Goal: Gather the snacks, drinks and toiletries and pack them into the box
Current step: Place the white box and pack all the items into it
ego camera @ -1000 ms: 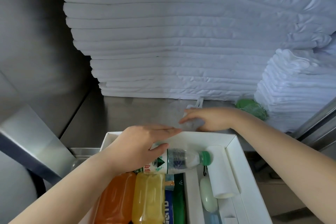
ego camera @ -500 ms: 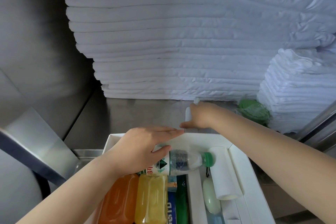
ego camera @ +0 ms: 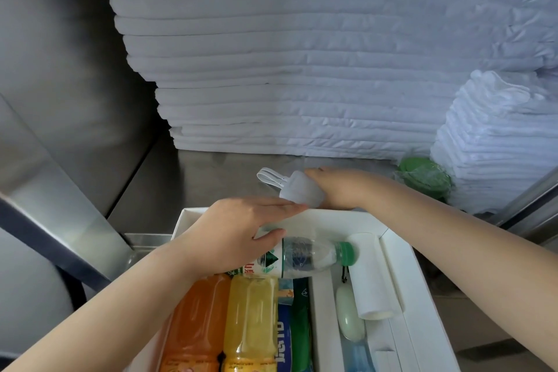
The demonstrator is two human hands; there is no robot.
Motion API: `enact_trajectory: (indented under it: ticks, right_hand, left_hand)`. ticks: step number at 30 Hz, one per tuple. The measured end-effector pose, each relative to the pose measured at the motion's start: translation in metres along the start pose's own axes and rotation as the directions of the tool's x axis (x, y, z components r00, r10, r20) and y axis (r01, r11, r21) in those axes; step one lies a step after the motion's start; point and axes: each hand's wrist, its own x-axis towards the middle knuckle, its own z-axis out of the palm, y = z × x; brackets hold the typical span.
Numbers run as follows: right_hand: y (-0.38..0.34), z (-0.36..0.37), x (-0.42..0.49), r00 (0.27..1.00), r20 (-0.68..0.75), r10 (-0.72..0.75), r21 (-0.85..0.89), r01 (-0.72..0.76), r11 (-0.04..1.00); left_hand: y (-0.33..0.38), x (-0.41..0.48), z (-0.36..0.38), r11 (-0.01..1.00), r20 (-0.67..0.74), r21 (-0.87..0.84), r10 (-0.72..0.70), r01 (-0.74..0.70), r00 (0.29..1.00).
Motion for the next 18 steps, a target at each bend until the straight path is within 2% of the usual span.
enact_trajectory:
  ticks: [5, 10, 13, 15, 18]
  right_hand:
    - [-0.002, 0.001, -0.006, 0.996, -0.083, -0.043, 0.024, 0.045, 0.999]
    - [-0.002, -0.004, -0.020, 0.941, -0.334, -0.044, -0.079, 0.019, 0.997]
    - [-0.001, -0.014, -0.032, 0.889, -0.458, -0.012, -0.053, -0.014, 0.999]
    - [0.001, -0.020, -0.046, 0.849, -0.529, -0.011, -0.060, -0.025, 0.998]
    - [0.002, -0.031, -0.073, 0.799, -0.601, -0.016, -0.083, -0.042, 0.996]
  left_hand:
    - [0.000, 0.000, 0.000, 1.000, -0.009, 0.000, 0.000, 0.000, 1.000]
    - [0.001, -0.001, 0.001, 1.000, -0.013, -0.010, -0.008, 0.008, 1.000]
    - [0.003, 0.000, -0.003, 0.999, -0.020, -0.043, 0.012, -0.013, 1.000]
    - [0.004, -0.002, -0.008, 0.996, -0.096, -0.088, 0.026, -0.034, 0.995]
    - [0.007, -0.006, -0.015, 0.994, -0.295, -0.083, 0.041, -0.069, 0.955]
